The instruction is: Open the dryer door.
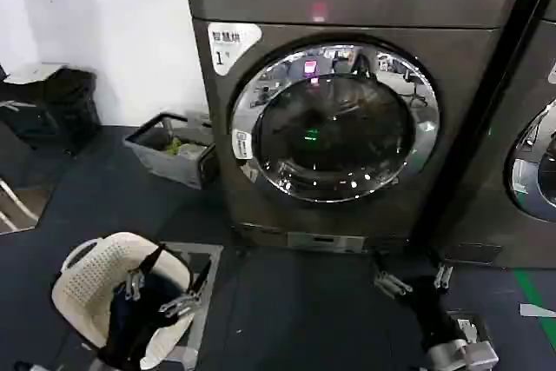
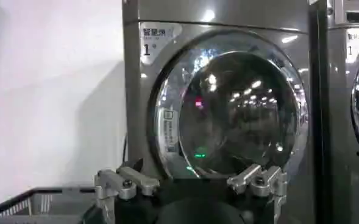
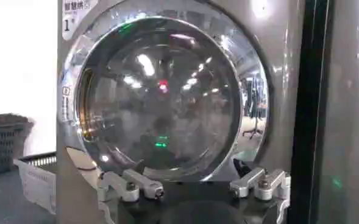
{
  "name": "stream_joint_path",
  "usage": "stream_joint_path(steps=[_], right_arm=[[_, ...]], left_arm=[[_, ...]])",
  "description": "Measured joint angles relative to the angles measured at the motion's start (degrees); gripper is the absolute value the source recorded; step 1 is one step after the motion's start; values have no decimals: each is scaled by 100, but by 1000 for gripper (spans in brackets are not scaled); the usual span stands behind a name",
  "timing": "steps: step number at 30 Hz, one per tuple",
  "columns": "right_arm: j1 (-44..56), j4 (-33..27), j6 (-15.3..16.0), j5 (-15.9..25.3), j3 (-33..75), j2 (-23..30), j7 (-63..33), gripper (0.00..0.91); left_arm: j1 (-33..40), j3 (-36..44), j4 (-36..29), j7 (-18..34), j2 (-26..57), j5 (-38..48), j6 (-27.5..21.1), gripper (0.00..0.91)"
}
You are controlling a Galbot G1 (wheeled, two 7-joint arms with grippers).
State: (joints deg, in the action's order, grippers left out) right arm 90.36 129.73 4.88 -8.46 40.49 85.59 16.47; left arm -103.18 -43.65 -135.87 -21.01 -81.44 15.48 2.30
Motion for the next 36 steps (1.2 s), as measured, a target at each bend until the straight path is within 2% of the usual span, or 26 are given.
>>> stream_joint_path(steps=[4, 11, 15, 17, 20, 24, 31, 36], right_arm=[[-234, -108, 204, -372, 173, -187, 307, 907], [-1007, -515, 819, -1318, 187, -722, 774, 907], [-1545, -855, 1042, -1564, 3, -1102, 1086, 907], [-1826, -1031, 1035, -1689, -130, -1301, 1203, 907], [-2284, -1344, 790, -1670, -405, -1595, 1327, 907], [-3003, -1863, 751, -1640, -904, -1897, 1487, 907], [-4232, -2814, 599, -1599, -1933, -1983, 1620, 907], [-4893, -3391, 628, -1450, -2567, -1921, 1811, 907]], left_arm=[[0, 1, -17, -43, 17, 0, 1, 907], [24, -5, -63, -110, 68, -102, -276, 907], [54, -27, -97, -112, 94, -114, -387, 907], [57, -28, -126, -115, 85, -133, -393, 907], [52, -28, -109, -117, 63, -154, -387, 907], [53, -20, -98, -140, 50, -201, -414, 907], [103, 56, -52, -208, 3, -289, -463, 907], [83, 52, -38, -208, 0, -328, -447, 907]])
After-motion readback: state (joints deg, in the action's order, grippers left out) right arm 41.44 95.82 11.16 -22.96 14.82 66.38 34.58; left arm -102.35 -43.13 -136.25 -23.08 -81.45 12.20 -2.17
